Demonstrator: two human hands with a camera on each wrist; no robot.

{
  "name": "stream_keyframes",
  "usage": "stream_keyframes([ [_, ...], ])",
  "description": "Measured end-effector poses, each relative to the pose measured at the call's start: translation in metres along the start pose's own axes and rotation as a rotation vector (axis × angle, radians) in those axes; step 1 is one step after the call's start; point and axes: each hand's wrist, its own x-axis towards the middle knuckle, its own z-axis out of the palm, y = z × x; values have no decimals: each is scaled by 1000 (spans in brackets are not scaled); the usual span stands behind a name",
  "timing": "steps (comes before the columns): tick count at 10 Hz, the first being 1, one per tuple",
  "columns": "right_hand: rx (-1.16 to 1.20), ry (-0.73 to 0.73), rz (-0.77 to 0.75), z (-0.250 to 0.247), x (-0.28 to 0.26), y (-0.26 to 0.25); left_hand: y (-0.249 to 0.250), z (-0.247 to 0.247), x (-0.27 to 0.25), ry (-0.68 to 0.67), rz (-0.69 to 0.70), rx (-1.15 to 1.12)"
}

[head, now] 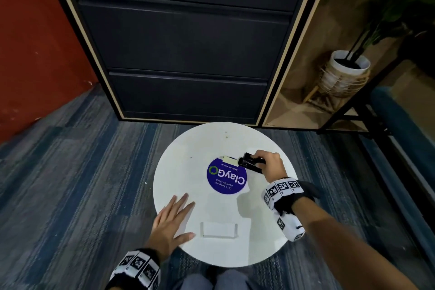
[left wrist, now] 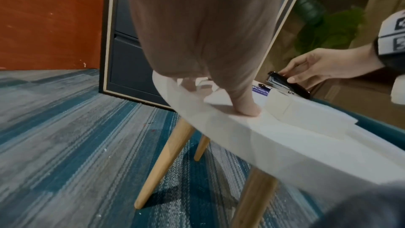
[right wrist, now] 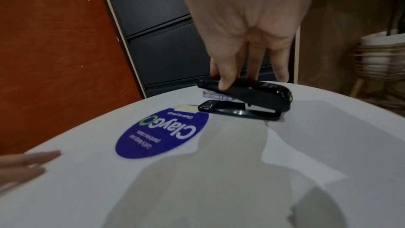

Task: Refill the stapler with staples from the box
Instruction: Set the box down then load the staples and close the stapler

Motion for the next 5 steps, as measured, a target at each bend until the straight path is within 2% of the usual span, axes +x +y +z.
stream_keyframes([
  [1, 29, -57, 2, -17, -3, -4, 6, -15, 2, -67, -47, -5],
  [2, 69, -49, -10, -66, -25, -20, 31, -68, -5, -82, -141, -48],
  [3, 124, -8, -31, -122, -48, -47, 60, -132, -15, -20, -210, -27],
  [4, 198, 116, -114, -224, -96, -107, 116, -248, -46, 246, -156, -52],
  [5, 217, 177, -200, -303, -122, -158, 155, -335, -65, 419, -47, -40],
])
